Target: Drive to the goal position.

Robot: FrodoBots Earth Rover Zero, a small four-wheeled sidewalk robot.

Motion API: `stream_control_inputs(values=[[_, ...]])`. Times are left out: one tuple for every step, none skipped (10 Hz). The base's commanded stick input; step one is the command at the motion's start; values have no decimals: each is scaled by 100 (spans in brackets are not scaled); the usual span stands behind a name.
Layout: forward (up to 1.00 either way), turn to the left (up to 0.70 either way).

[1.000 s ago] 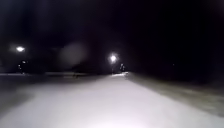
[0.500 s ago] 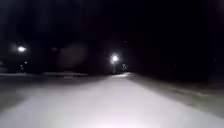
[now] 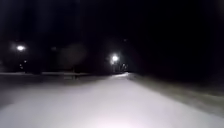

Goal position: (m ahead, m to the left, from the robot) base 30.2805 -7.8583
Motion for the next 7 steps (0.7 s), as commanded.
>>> stream_control_inputs(values=[[70,0],[70,0],[70,0],[70,14],[70,14],[70,14],[70,11]])
